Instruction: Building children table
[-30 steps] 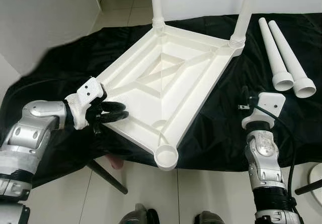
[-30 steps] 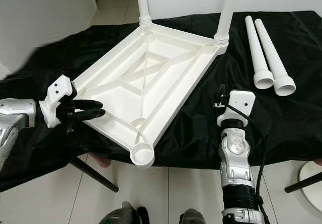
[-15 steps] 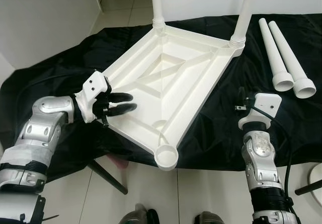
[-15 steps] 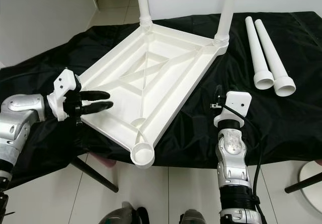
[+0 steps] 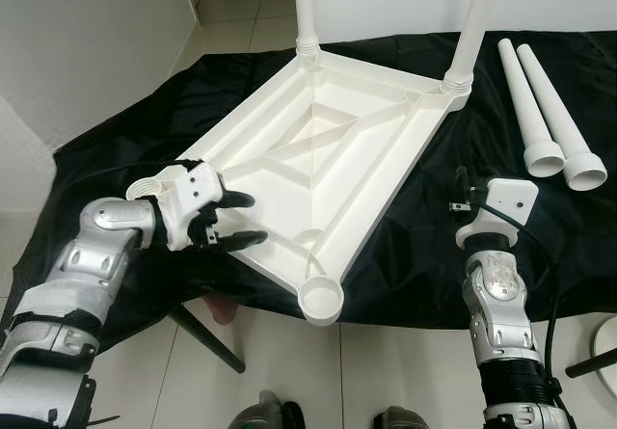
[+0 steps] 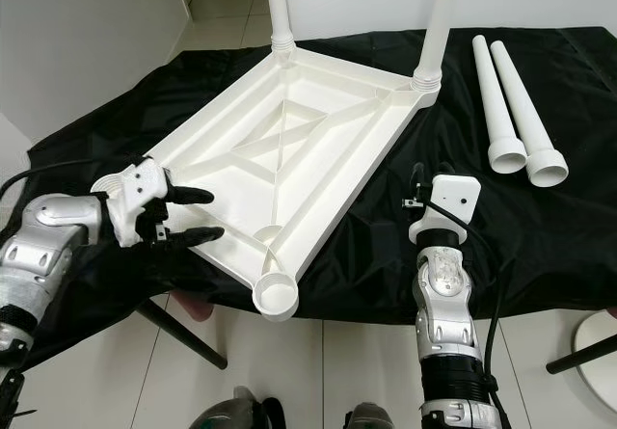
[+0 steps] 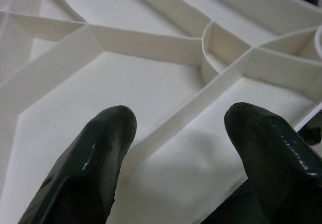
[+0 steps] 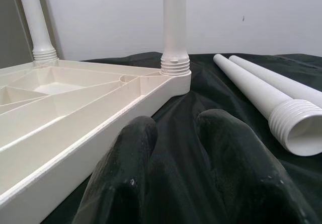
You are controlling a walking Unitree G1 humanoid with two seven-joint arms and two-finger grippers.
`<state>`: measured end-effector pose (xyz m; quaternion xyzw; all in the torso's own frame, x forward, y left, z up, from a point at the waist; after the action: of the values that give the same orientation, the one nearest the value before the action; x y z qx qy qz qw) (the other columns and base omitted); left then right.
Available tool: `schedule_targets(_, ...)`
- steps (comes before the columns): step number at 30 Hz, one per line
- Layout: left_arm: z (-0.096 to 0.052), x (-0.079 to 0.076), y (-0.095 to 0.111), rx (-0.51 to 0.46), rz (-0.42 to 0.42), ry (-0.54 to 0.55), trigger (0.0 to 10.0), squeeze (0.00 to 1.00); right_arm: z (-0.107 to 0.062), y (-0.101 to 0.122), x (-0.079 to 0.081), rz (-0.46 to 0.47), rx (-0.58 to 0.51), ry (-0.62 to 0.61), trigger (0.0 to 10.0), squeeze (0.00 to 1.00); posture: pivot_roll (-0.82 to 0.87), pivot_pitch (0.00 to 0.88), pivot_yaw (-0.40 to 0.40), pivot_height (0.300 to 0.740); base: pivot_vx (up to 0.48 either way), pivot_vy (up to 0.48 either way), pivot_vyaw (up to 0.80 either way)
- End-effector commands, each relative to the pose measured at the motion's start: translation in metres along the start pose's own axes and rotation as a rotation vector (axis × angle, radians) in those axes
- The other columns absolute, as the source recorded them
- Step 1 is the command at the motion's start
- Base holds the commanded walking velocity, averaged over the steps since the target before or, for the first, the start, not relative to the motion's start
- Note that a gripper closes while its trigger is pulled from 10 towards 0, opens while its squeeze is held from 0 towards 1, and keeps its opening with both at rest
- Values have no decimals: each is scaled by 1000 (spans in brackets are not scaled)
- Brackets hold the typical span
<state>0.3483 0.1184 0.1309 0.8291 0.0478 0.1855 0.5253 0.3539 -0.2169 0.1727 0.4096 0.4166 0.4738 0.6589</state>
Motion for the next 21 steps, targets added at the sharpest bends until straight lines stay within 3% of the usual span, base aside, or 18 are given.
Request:
schedule_targets(1, 3, 8, -9, 45, -5, 60, 10000, 0, -1, -4, 1, 8, 10, -3, 10000, 0, -50, 33, 137, 740, 0, 0, 0)
schedule_targets(4, 6, 12, -13, 71, -2, 80, 10000, 0, -2, -4, 1, 8, 9, -3, 10000, 0, -54, 34, 138, 740, 0, 0, 0)
schedule_targets(9, 13, 25, -31, 196, 25, 163, 10000, 0, -4, -3, -4, 3, 7, -20, 10000, 0, -63, 33, 143, 740, 0, 0, 0)
schedule_targets(21, 24, 36, -33, 229, 40, 198, 10000, 0, -3, -1, -6, -1, 3, -34, 10000, 0, -82, 34, 153, 740, 0, 0, 0)
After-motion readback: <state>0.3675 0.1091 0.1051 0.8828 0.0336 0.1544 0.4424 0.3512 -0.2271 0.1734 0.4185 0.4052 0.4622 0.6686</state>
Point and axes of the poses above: a point about 5 cm out from each wrist's last joint towards the gripper, its own z axis pointing out of the wrist towards the gripper, its own y axis along the axis of the wrist's last joint, x = y × z, the point moved 6 cm from there along z, pointing out of the wrist towards the gripper, and after that the axes turned 4 degrees about -z, right-handed, at the moved point
